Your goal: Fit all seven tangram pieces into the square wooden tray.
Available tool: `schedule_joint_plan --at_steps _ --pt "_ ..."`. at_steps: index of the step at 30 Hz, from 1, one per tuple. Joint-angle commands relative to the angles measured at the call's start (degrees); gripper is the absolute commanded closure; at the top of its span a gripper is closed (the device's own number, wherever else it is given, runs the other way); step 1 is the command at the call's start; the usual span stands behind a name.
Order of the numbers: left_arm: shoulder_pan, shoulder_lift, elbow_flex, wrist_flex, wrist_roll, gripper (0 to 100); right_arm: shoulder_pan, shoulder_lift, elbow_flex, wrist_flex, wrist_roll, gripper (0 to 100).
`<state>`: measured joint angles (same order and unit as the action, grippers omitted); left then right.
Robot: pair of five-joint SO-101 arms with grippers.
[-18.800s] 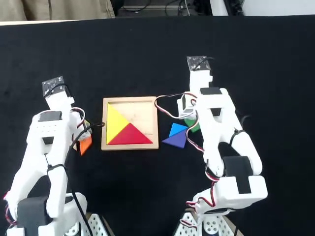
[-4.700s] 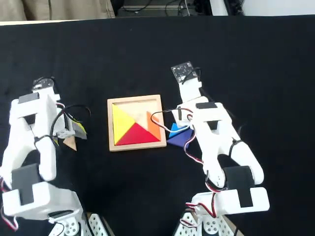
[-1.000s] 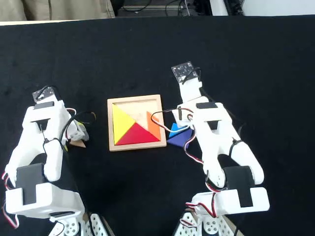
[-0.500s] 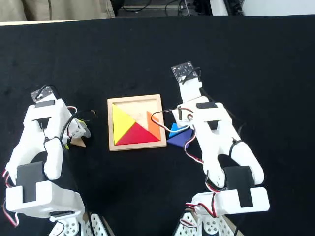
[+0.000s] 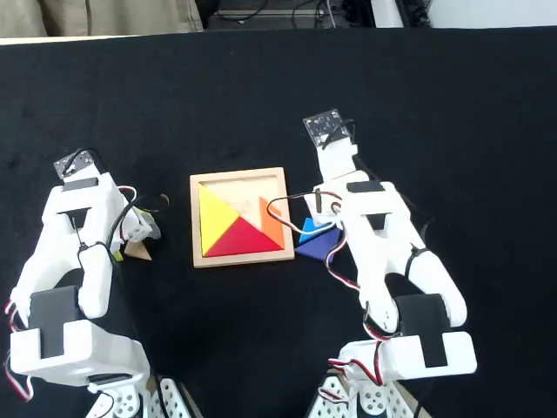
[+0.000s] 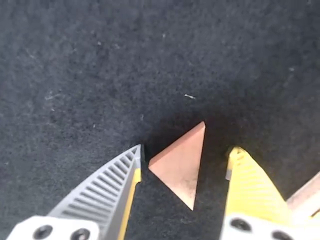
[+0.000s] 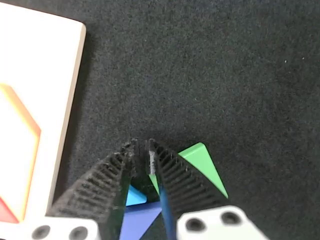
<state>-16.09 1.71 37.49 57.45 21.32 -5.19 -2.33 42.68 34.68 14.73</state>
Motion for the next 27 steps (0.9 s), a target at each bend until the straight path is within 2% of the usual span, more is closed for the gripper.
schedule_joint_plan --at_steps 1,6,12,22,27 --pt "-0.75 -0.53 -3.12 -2.73 0.62 71 0.97 -2.51 -0.31 -0.97 0.62 96.2" --pt "-1.36 -0.7 -2.95 -2.73 0.62 72 0.97 -2.51 -0.31 -0.97 0.62 96.2" --pt "-2.42 -0.35 -3.03 -2.73 0.53 89 0.97 -2.51 -0.31 -0.97 0.62 96.2" --pt "-1.63 -0.88 -3.47 -1.76 0.09 88 1.05 -2.51 -0.31 -0.97 0.62 96.2" --pt "6.02 -7.3 -14.55 7.91 -7.56 88 2.81 -2.51 -0.04 -2.64 0.62 96.5"
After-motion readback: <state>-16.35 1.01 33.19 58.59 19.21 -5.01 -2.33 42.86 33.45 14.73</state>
